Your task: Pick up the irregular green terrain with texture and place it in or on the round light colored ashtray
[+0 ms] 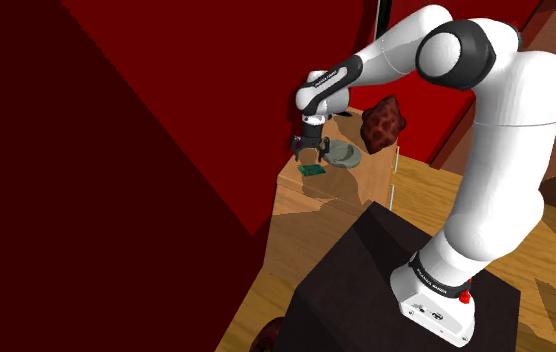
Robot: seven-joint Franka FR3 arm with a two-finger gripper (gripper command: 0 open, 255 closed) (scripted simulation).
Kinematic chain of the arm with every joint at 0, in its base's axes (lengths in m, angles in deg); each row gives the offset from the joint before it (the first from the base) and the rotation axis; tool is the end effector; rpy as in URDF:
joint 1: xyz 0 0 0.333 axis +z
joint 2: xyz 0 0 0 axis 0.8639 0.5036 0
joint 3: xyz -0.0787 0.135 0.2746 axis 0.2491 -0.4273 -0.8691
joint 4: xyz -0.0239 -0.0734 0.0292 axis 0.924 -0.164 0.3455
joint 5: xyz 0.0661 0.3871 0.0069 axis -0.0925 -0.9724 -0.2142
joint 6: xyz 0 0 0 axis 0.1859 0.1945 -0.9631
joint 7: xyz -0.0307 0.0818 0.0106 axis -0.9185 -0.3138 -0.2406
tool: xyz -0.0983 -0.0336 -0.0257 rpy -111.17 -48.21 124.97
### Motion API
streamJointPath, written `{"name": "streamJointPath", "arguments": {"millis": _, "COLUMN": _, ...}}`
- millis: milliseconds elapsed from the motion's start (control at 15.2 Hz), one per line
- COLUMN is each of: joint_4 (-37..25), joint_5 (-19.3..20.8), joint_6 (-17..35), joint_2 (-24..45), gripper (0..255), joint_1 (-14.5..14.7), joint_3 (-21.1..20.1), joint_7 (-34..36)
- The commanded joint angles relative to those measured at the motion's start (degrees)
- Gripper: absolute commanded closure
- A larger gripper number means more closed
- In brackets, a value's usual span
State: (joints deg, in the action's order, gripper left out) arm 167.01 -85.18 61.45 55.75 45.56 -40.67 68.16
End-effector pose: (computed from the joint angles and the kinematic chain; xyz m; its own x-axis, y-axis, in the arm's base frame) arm 0.5640 -0.1764 0.2238 0.6600 -0.7164 -0.2262 -0.7254 -0.6860 0.0560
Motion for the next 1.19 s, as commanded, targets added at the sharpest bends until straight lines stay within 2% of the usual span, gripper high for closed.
{"name": "streamJointPath", "arguments": {"millis": 0, "joint_4": -2.2, "joint_5": -0.7, "joint_6": 0.6, "joint_2": 3.5, "gripper": 0, "joint_1": -0.9, "joint_3": 0.8, "joint_7": 1.0}}
{"name": "streamJointPath", "arguments": {"millis": 594, "joint_4": -1.7, "joint_5": -1.6, "joint_6": 5.5, "joint_2": 8.3, "gripper": 0, "joint_1": -1.4, "joint_3": 0.6, "joint_7": 1.1}}
{"name": "streamJointPath", "arguments": {"millis": 1122, "joint_4": -1.7, "joint_5": -1.6, "joint_6": 5.5, "joint_2": 8.3, "gripper": 0, "joint_1": -1.4, "joint_3": 0.6, "joint_7": 1.1}}
